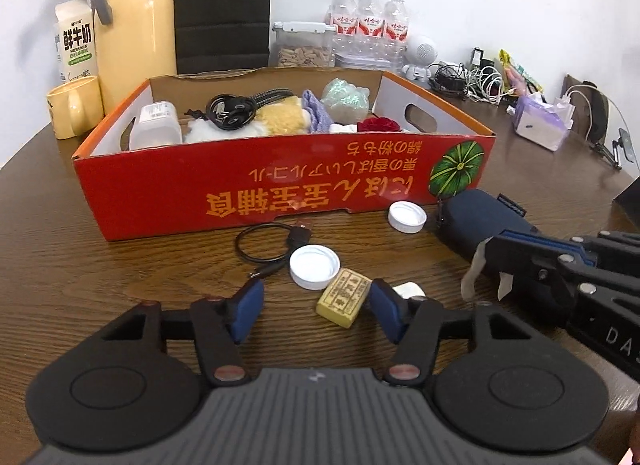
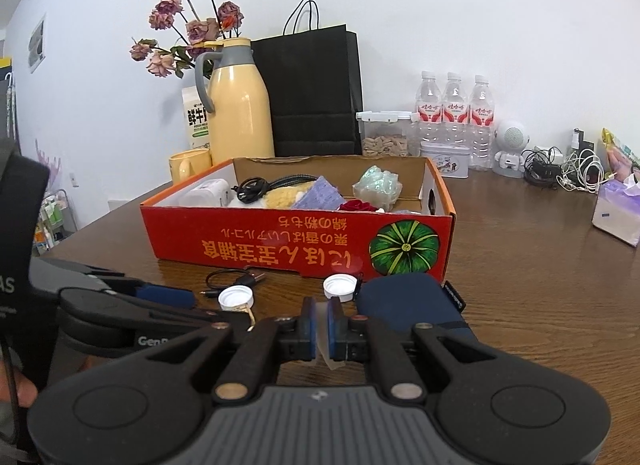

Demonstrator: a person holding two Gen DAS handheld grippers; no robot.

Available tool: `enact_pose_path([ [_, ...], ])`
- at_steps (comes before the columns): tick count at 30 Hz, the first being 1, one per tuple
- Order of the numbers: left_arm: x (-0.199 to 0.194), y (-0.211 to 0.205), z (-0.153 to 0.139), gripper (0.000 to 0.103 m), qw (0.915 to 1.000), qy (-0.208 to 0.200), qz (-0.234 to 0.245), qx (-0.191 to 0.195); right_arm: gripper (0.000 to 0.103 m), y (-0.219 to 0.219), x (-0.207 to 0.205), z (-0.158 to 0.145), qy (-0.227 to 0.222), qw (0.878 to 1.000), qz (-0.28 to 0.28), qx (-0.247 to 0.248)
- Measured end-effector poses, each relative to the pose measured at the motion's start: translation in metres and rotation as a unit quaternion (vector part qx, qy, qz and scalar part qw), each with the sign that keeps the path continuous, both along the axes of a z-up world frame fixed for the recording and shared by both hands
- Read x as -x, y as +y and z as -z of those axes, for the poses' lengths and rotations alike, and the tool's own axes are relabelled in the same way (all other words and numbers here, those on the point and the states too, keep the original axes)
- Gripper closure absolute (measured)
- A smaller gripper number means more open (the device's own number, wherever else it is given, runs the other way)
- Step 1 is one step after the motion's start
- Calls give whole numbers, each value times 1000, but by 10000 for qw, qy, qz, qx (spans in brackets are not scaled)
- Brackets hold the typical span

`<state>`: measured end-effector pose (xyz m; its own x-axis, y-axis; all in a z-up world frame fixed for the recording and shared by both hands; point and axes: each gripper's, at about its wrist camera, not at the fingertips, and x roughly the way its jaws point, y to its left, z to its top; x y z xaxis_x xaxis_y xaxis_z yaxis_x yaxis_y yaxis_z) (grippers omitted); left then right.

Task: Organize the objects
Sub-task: 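Grasp the yellow block with the left tool while the right tool grasps the beige strip, then carry the yellow block and beige strip into the box and open both tools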

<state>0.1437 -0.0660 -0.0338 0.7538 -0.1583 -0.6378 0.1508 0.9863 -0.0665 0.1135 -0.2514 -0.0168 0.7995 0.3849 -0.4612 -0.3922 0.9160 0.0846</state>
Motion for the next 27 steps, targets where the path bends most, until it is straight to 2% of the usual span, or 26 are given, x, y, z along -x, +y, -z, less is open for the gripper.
enact_pose_path([
  [3, 1, -1, 0, 61, 9999, -8, 121, 84, 98, 0, 1, 1, 2, 10000, -12, 0],
  [5, 3, -3, -1, 75, 9996, -6, 239, 148, 98, 1, 2, 1, 1, 10000, -15, 0],
  [8, 5, -6, 0, 77, 9997, -36, 231, 105, 98, 1, 2, 2, 7, 10000, -17, 8],
  [11, 7, -1, -2, 78, 9994, -63, 174, 286, 98, 2, 4, 3, 16, 10000, -17, 18],
  [19, 16, 3, -13, 78, 9988, -296, 131, 372, 98, 5, 4, 0, -24, 10000, -81, 22],
  [27, 23, 9, -46, 78, 9949, -921, 117, 398, 98, 14, -4, -20, -298, 9994, -160, 35],
])
